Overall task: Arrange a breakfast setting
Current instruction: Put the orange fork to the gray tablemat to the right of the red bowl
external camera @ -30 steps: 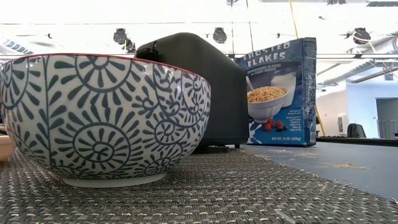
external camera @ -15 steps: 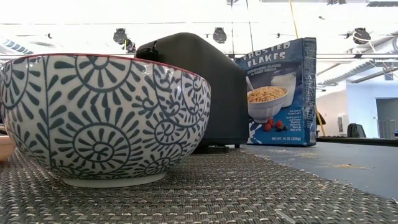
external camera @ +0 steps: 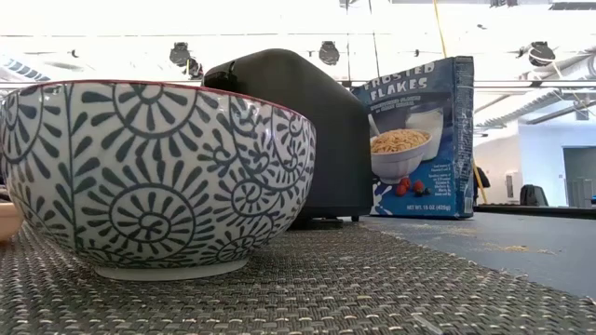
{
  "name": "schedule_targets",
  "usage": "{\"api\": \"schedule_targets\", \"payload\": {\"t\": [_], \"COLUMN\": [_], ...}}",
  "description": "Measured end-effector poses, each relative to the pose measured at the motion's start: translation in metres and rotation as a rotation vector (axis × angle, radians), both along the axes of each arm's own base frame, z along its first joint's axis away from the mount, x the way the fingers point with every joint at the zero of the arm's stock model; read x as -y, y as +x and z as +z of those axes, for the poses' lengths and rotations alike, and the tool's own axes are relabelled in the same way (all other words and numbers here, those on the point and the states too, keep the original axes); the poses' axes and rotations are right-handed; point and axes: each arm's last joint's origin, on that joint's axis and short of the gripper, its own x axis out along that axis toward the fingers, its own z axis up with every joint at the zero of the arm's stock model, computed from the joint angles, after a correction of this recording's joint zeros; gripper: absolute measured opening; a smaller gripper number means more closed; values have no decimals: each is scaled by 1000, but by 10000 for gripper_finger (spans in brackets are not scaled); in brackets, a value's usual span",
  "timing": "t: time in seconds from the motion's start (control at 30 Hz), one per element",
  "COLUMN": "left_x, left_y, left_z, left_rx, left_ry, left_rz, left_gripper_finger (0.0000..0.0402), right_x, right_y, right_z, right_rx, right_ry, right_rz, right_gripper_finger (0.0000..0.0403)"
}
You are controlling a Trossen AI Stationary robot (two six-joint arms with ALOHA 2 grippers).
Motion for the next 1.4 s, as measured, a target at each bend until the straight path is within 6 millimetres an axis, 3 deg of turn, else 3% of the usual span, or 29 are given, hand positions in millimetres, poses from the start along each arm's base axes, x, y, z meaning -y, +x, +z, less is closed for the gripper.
{"api": "schedule_targets", "payload": {"t": [0.3,0.73,1.07,1.4], "left_x": [0,0,1,1], "left_y": [0,0,0,0], "left_z": [0,1,0,-2], "left_rx": [4,3,-20,-67], "left_ry": [-7,-31,-103,-192], "left_rz": [-3,-6,-24,-48], "left_gripper_finger": [96,10,6,4], "right_x": [0,0,0,0], "right_y": [0,0,0,0], "right_z": [0,-1,-1,-2], "right_rx": [-5,7,45,74], "right_ry": [2,-32,-84,-133], "right_rz": [-1,-2,-5,9], "right_gripper_finger": [6,19,75,189]}}
